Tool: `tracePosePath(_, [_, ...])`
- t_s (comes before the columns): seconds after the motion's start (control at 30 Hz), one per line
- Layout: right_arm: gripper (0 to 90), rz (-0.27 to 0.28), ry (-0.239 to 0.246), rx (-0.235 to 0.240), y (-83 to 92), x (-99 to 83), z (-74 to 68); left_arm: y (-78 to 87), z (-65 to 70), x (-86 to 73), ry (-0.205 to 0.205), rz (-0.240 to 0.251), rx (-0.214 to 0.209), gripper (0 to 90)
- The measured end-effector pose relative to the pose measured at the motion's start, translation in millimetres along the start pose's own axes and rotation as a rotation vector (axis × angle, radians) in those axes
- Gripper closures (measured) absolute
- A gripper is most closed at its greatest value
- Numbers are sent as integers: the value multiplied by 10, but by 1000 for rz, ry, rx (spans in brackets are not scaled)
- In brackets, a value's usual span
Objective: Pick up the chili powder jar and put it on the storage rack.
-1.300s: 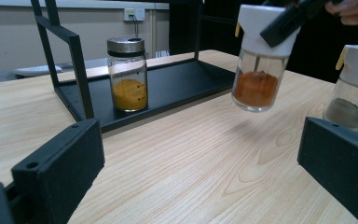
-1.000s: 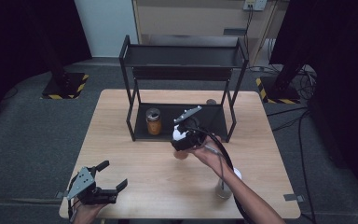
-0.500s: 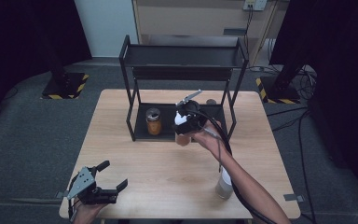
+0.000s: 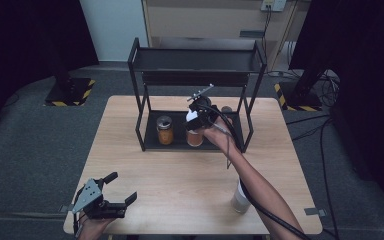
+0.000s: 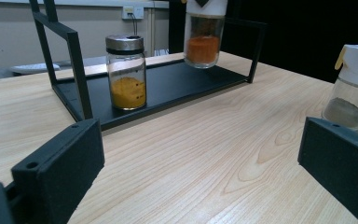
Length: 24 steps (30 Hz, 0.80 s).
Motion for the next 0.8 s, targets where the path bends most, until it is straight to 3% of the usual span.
tracePosePath(0.53, [312, -41, -65, -15, -334, 233, 103, -5, -8, -8, 2, 4, -7, 0])
tracePosePath(0.8, [311, -43, -72, -18, -475, 276, 93, -4, -9, -7, 2, 3, -7, 0])
Point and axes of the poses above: each handheld gripper's, and its own axes: y roughly backward along the jaws, x roughly out of its top, z roughly to its right, the point moved 1 cm from there along -y, roughly forward along the jaws, and after that the axes turned 15 degrees about -z, right-handed, at the moved point
